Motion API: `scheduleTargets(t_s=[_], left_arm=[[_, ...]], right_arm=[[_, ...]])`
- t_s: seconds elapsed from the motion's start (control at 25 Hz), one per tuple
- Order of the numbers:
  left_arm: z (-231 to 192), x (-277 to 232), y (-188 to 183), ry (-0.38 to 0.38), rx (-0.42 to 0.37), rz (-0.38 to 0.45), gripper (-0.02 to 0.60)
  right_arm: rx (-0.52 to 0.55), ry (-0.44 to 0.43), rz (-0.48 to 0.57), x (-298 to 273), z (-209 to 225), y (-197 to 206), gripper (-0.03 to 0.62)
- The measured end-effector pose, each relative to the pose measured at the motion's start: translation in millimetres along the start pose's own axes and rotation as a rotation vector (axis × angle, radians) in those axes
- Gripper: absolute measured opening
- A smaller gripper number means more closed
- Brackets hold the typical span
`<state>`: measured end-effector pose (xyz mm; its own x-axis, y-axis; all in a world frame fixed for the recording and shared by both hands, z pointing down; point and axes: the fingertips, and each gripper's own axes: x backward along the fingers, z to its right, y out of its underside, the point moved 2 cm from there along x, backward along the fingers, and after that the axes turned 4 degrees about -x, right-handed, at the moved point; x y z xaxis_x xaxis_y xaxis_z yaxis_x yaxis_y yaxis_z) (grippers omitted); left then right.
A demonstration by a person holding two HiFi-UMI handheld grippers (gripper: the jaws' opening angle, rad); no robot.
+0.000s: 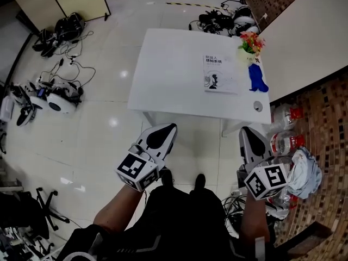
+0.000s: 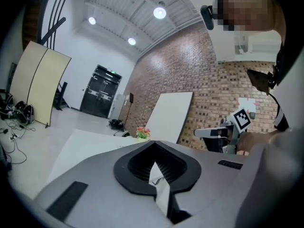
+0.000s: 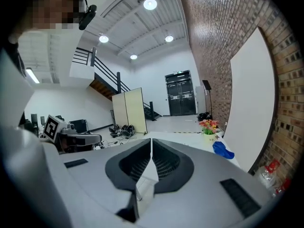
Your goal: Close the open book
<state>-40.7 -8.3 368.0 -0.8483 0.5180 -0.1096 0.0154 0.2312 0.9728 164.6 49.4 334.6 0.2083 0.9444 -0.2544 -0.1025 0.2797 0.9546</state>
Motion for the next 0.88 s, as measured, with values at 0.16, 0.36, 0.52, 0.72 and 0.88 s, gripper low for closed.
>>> scheduleTargets(t_s=[0.16, 0.36, 0.52, 0.72, 0.88], left_arm=[[56.0, 22.7, -1.3, 0.0, -0.027, 0.011, -0.005], [147.5, 45.3, 8.9, -0.037, -0.051, -0.002, -0.005], [217.9, 71.7, 20.1, -0.064, -0.053, 0.013, -0.005], [272.3, 122.7, 23.2, -0.093, -0.06, 0.0, -0.005], [297.2, 182.3, 37.5, -0.103, -0.077, 0.014, -0.005]], right_arm=[[0.018, -0.044, 0.037, 54.0, -9.3, 4.2, 0.008], [0.038, -0.118, 0.072, 134.0, -5.9, 20.9, 0.008], [0.06, -0.172, 0.067, 203.8, -2.5, 34.0, 0.008], [0.049, -0.179, 0.089, 263.6, -23.2, 49.8, 0.008], [0.068, -0.169, 0.106, 307.0, -69.5, 63.7, 0.008]])
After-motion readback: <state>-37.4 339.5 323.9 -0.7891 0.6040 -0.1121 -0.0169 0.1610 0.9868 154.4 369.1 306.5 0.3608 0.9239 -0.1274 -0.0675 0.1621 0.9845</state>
